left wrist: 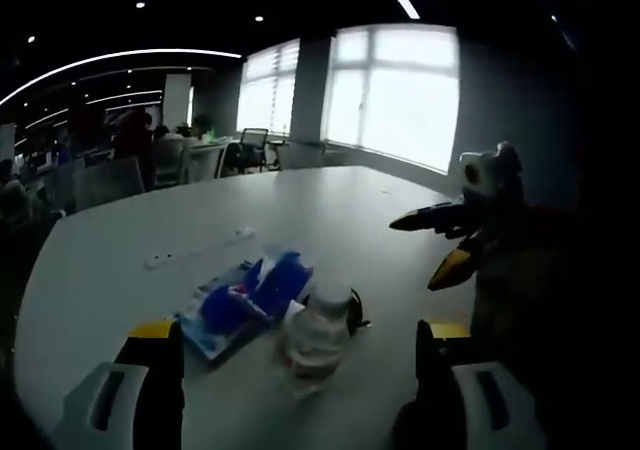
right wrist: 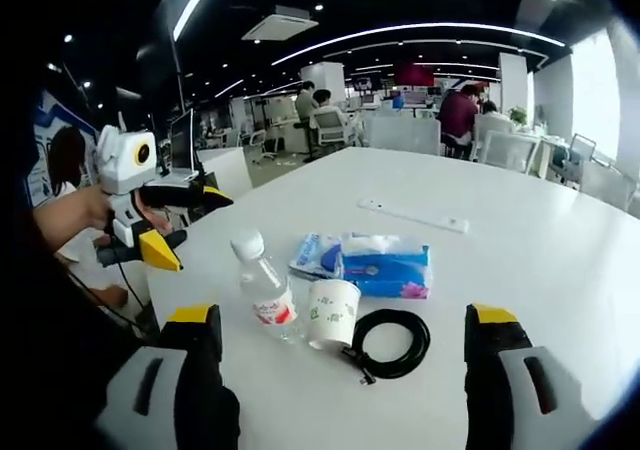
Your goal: Arrange the tabletop items into an orderly group along one side of the table until the central work area is clear of visible clutter.
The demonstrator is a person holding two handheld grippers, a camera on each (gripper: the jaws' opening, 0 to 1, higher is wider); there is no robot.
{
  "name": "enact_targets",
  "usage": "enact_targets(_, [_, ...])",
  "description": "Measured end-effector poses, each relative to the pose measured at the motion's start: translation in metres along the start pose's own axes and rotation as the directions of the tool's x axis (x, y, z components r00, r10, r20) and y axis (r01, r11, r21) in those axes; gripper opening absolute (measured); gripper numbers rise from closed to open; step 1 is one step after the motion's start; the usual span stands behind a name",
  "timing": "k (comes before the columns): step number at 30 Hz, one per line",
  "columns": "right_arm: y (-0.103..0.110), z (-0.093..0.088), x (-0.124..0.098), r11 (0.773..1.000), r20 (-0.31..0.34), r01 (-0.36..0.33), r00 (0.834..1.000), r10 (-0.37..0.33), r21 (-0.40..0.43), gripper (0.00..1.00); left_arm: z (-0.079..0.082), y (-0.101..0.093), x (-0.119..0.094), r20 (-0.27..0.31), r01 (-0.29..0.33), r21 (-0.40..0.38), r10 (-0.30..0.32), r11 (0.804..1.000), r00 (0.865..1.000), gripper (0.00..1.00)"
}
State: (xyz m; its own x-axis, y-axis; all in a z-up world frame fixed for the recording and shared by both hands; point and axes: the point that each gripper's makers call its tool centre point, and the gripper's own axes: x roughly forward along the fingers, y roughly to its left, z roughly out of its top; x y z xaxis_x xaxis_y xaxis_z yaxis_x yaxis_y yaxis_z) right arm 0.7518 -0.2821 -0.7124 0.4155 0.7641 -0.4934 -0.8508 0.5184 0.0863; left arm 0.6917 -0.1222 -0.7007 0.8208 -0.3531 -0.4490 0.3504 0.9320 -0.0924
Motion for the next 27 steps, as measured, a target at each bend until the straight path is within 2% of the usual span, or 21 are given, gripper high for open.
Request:
enact_targets(6, [-0.01, -0.008, -0.005, 0.999, -0.028, 0.03, 0.999, -0.031, -0.022, 1.0, 0.007, -0.001, 0.006, 0.021, 0.001, -0.001, -0.001, 1.0, 1.0, 0.91])
enact_targets(12, [-0.02, -0.011, -0.008, 0.999, -0.028, 0.054, 0.998, -0.054, -0.001, 1.0, 0.01, -0.003, 0.013, 0.03, -0.001, 0.001, 0.001, 1.0, 1.0, 0.89])
enact_targets(18, [-0.028, -0.018, -0.011, 0.997, -0.044, 0.081, 0.996, -0.08, 0.014, 1.0, 0.012, -0.014, 0.022, 0.037, 0.032, 0.024, -0.033, 0.999, 0.999, 0.77])
enact_targets(27, [-0.037, -0.024, -0.014, 0.993, -0.052, 0.115, 0.992, -0.113, 0.029, 0.99, 0.016, -0.023, 0.038, 0.06, 0.041, 0.026, -0.043, 0.999, 0.997, 0.62])
